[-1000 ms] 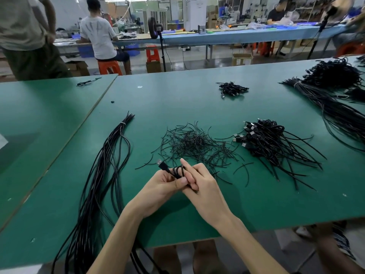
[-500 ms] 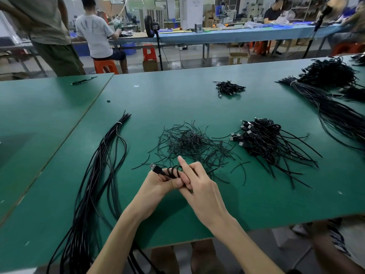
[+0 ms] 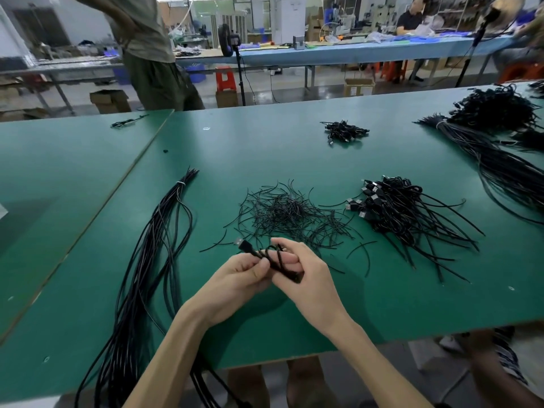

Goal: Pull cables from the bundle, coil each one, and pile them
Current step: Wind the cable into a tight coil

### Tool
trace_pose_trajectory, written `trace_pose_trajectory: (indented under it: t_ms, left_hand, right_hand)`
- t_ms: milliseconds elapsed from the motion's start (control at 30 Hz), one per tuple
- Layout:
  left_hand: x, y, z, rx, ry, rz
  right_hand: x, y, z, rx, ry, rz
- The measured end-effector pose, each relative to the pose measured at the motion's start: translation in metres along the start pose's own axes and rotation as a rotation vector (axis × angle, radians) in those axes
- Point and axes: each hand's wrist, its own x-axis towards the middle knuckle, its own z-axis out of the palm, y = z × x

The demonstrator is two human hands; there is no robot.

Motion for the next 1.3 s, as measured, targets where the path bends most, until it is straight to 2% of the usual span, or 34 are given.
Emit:
trace_pose_trajectory:
  t_ms: [67, 167, 300, 533, 633, 933, 1067, 1300]
  left_hand:
    - [0.000, -0.001, -0.002, -0.017, 0.010, -0.014]
    - [0.003, -0.002, -0.004, 0.044, 0.202, 0.032]
    - [0.003, -0.004, -0.004, 0.096, 0.252, 0.065]
    - [0.004, -0.007, 0.001, 0.287, 0.406, 0.065]
    - [0.004, -0.005, 0.004, 0.294, 0.398, 0.057]
    - [0.003, -0.003, 0.004, 0.106, 0.309, -0.010]
    - [0.002, -0.005, 0.001, 0.108, 0.315, -0.007]
    - [0.002, -0.004, 0.002, 0.084, 0.331, -0.001]
  right_hand:
    - [0.001, 0.001, -0.002, 0.028, -0.003, 0.018]
    - [0.002, 0.002, 0.000, -0.026, 0.003, 0.004]
    - [0.003, 0.009, 0.001, -0.078, 0.012, 0.041]
    - [-0.002, 0.013, 0.008, -0.432, -0.107, -0.005]
    - [-0.003, 0.010, 0.011, -0.498, -0.125, -0.005]
    - [-0.002, 0.009, 0.007, -0.459, -0.091, 0.015]
    - [-0.003, 0.009, 0.009, -0.528, -0.110, -0.024]
    - [-0.003, 0.009, 0.009, -0.458, -0.080, -0.021]
